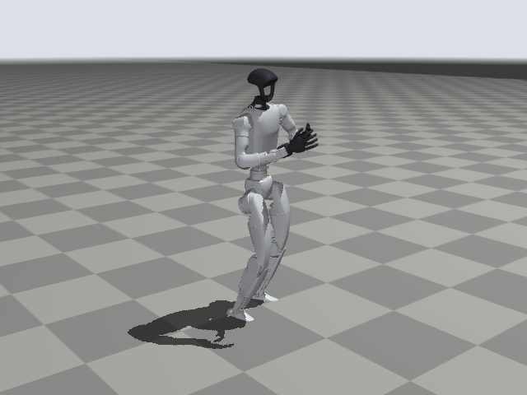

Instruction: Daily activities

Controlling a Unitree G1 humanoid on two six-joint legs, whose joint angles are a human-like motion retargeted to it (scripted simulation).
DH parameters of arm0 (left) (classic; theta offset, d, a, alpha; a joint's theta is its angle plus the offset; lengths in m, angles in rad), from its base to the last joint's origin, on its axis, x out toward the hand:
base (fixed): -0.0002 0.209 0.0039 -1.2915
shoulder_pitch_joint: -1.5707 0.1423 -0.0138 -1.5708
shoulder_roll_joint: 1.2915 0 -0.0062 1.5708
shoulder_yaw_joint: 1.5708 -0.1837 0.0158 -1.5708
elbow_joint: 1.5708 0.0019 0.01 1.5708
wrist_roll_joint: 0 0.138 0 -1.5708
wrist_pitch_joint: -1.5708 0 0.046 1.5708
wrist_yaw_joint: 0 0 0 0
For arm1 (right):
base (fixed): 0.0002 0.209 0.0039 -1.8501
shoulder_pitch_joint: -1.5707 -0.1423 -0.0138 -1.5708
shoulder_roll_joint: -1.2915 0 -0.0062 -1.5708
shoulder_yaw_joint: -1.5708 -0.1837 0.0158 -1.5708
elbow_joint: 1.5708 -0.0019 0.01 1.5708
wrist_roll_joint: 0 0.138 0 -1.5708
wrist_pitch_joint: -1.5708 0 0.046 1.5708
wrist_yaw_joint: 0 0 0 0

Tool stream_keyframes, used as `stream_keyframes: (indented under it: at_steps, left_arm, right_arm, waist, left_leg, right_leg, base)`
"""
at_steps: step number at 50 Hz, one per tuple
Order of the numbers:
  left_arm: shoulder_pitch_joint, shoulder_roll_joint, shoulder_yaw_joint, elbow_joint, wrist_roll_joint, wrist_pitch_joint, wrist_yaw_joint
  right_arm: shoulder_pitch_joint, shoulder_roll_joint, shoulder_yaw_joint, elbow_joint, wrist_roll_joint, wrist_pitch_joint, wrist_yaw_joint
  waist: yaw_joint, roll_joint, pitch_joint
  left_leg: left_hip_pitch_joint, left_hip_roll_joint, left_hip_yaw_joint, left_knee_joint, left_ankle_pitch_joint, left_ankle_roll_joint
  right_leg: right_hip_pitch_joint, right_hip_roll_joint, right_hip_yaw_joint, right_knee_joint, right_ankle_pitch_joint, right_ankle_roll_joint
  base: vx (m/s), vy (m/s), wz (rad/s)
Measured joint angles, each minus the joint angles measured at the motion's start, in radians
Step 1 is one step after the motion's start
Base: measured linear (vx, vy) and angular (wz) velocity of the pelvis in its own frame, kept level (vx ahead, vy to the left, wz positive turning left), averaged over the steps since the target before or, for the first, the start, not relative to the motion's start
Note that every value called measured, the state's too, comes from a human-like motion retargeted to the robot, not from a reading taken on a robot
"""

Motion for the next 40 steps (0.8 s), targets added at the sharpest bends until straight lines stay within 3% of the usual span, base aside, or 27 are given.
stream_keyframes:
  at_steps: [7, 13, 20, 25, 28, 32, 40]
  left_arm:
    - [0.020, 0.046, 0.012, 0.063, -0.012, 0.034, -0.045]
    - [0.105, 0.106, 0.030, 0.228, -0.023, 0.100, -0.234]
    - [0.337, 0.177, 0.198, 0.536, 0.183, 0.189, -0.446]
    - [0.454, 0.184, 0.275, 0.727, 0.388, 0.212, -0.572]
    - [0.432, 0.204, 0.238, 0.833, 0.523, 0.215, -0.637]
    - [0.252, 0.195, 0.096, 1.057, 0.758, 0.211, -0.661]
    - [-0.152, -0.052, -0.241, 1.505, 1.111, 0.229, -0.580]
  right_arm:
    - [-0.020, -0.009, 0.037, 0.027, -0.040, 0.021, 0.044]
    - [-0.024, -0.046, 0.047, 0.145, -0.117, 0.045, 0.149]
    - [0.102, -0.175, -0.057, 0.271, -0.325, 0.078, 0.249]
    - [0.163, -0.256, -0.048, 0.349, -0.470, 0.091, 0.326]
    - [0.121, -0.288, 0.055, 0.422, -0.532, 0.100, 0.401]
    - [-0.068, -0.265, 0.315, 0.623, -0.602, 0.115, 0.530]
    - [-0.376, 0.016, 0.804, 1.052, -0.742, 0.153, 0.698]
  waist:
    - [-0.018, -0.009, -0.010]
    - [-0.038, -0.007, -0.002]
    - [-0.055, -0.034, 0.035]
    - [-0.057, -0.051, 0.069]
    - [-0.053, -0.063, 0.090]
    - [-0.049, -0.073, 0.125]
    - [-0.082, -0.099, 0.225]
  left_leg:
    - [-0.040, -0.010, 0.011, 0.035, -0.025, 0.002]
    - [0.017, -0.020, 0.019, -0.093, 0.019, -0.007]
    - [0.054, -0.048, 0.015, -0.211, 0.067, -0.024]
    - [0.077, -0.064, 0.006, -0.331, 0.138, -0.046]
    - [0.077, -0.069, -0.006, -0.393, 0.184, -0.054]
    - [0.044, -0.063, -0.027, -0.434, 0.226, -0.057]
    - [-0.102, -0.072, -0.034, -0.300, 0.212, -0.077]
  right_leg:
    - [-0.050, -0.014, 0.019, 0.047, -0.014, 0.013]
    - [-0.030, -0.006, 0.022, -0.007, 0.012, 0.030]
    - [-0.041, -0.021, 0.023, -0.012, 0.005, 0.048]
    - [-0.061, -0.025, 0.015, -0.029, 0.004, 0.049]
    - [-0.086, -0.024, 0.011, -0.029, 0.008, 0.041]
    - [-0.136, -0.015, 0.002, -0.022, 0.019, 0.021]
    - [-0.270, -0.058, -0.004, 0.108, 0.008, -0.014]
  base:
    - [0.00, 0.00, 0.00]
    - [0.04, 0.02, -0.05]
    - [0.00, 0.00, 0.00]
    - [-0.01, -0.01, 0.02]
    - [-0.08, -0.06, 0.13]
    - [-0.11, -0.07, 0.19]
    - [-0.14, -0.08, 0.29]
